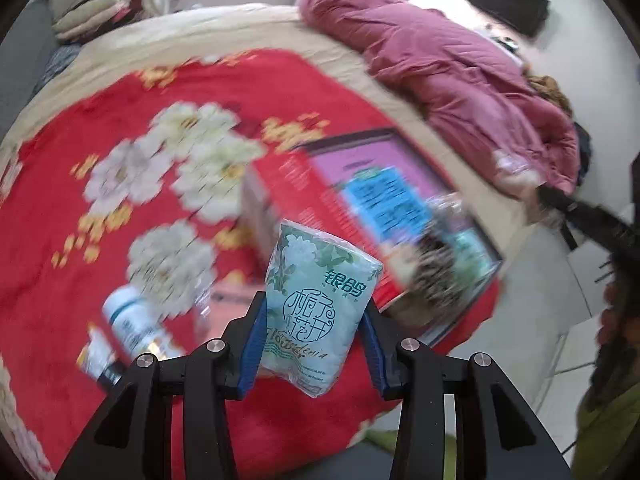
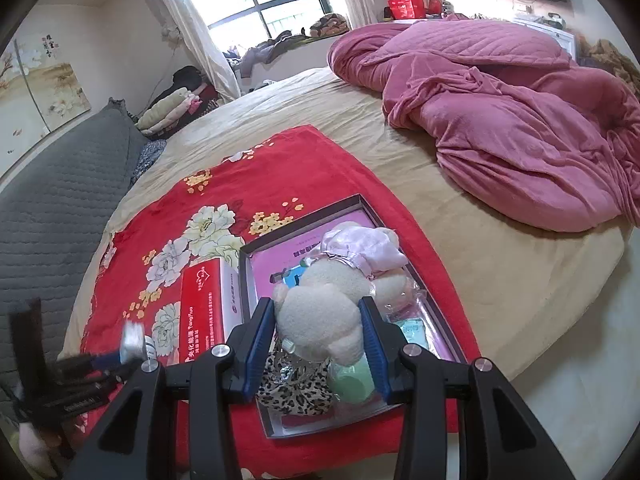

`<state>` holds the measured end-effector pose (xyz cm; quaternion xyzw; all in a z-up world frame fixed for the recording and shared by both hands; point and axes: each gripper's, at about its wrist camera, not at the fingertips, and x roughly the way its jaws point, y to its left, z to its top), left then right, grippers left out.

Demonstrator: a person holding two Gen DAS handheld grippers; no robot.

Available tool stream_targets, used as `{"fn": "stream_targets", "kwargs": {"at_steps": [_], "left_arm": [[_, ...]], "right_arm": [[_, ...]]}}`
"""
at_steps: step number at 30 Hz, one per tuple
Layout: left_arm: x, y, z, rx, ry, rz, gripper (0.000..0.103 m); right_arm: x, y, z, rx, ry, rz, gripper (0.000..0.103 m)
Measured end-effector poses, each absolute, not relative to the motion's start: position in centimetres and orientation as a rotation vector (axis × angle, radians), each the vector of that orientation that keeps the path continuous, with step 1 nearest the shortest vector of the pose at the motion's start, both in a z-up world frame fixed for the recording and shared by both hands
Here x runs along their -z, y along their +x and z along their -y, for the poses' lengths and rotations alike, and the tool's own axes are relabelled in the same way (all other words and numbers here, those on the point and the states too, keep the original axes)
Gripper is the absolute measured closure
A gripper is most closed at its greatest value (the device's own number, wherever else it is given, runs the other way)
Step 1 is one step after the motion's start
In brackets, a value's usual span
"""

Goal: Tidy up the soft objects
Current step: 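Carry the tissue pack with the left tool while the right tool carries the plush toy over the box, then release the tissue pack with the left tool while the right tool releases the plush toy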

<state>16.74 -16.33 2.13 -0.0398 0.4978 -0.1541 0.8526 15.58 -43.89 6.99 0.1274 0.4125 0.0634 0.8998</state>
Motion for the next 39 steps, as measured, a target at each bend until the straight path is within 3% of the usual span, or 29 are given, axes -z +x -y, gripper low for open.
{"fn": "stream_targets", "kwargs": {"at_steps": [8, 18, 39], "left_arm": [[-3.5, 19.3, 23.9, 0.444, -0.036, -1.037, 0.058], [0.2, 21.5, 31.9, 0.518, 0.028, -1.112, 0.058], [5.0, 25.2, 33.6, 0.483, 0.085, -1.18, 0.058]], "right_arm": [[-6.7, 15.3, 45.9, -0.12, 0.278, -0.855, 0.06], [-4.8, 15.3, 48.6, -0.108, 0.304, -0.883, 0.06], [2.2, 18.8, 45.7, -0.271, 0.227, -1.021, 0.06]]}}
